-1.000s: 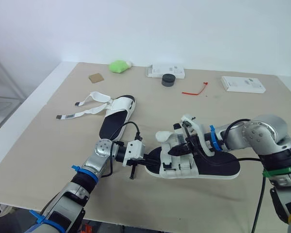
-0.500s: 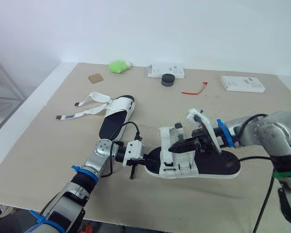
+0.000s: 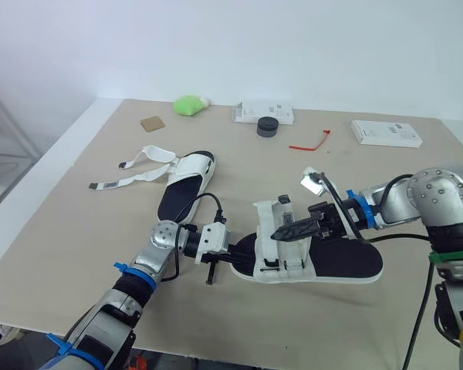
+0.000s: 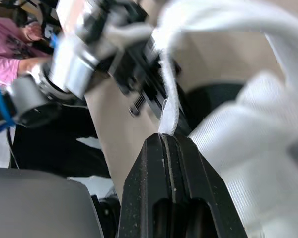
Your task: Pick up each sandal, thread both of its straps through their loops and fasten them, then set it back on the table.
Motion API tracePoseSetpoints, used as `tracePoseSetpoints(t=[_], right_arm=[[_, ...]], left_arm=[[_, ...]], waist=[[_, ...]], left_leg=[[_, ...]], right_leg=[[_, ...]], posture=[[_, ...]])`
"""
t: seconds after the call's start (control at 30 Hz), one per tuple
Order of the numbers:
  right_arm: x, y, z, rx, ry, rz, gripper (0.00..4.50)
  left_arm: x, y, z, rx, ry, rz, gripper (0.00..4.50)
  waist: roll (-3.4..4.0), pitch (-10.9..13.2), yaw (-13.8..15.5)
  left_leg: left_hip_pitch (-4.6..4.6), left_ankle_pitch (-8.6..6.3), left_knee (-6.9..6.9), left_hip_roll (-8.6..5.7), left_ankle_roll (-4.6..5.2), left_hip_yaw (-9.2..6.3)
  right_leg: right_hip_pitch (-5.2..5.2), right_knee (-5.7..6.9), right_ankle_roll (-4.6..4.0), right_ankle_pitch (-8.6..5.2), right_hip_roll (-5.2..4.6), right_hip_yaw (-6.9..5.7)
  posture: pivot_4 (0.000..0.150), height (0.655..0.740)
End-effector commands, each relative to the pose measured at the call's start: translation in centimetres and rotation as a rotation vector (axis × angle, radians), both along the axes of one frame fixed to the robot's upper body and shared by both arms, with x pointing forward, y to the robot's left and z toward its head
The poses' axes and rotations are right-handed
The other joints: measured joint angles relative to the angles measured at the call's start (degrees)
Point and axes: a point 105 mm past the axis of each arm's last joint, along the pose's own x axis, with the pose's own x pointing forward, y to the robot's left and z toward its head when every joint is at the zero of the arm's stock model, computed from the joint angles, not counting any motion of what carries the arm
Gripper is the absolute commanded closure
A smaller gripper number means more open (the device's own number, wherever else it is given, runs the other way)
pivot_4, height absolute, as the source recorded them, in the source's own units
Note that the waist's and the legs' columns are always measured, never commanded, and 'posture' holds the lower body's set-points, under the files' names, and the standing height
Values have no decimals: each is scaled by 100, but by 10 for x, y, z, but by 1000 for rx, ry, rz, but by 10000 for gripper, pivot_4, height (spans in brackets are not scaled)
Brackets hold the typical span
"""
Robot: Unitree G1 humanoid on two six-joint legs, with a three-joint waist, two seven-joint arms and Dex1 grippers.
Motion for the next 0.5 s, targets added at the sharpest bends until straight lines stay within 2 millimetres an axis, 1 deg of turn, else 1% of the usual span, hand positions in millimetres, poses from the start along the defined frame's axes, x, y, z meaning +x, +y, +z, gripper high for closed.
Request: tracePoseSetpoints(t=[0.03, 0.27, 0.5], right_arm=[[0, -2, -2, -28, -1, -8, 44363], [1, -2, -7, -51, 5, -17, 44363], [-3, -1, -18, -110, 15, -2, 44363]], left_arm=[[-28, 26, -81, 294, 250, 16, 45000], [-28, 26, -81, 293, 249, 15, 45000], [-28, 25, -81, 291, 252, 19, 45000]], waist=[[1, -1, 0], [3, -3, 1], [4, -4, 1]], left_leg=[[0, 0, 0, 0, 0, -1], [0, 0, 0, -1, 0, 0], [0, 0, 0, -1, 0, -1]], right_leg=[[0, 0, 0, 0, 1, -1], [2, 0, 3, -3, 2, -2], [2, 0, 4, -4, 2, -2]], posture=[[1500, 7400], [1500, 7400], [1500, 7400]])
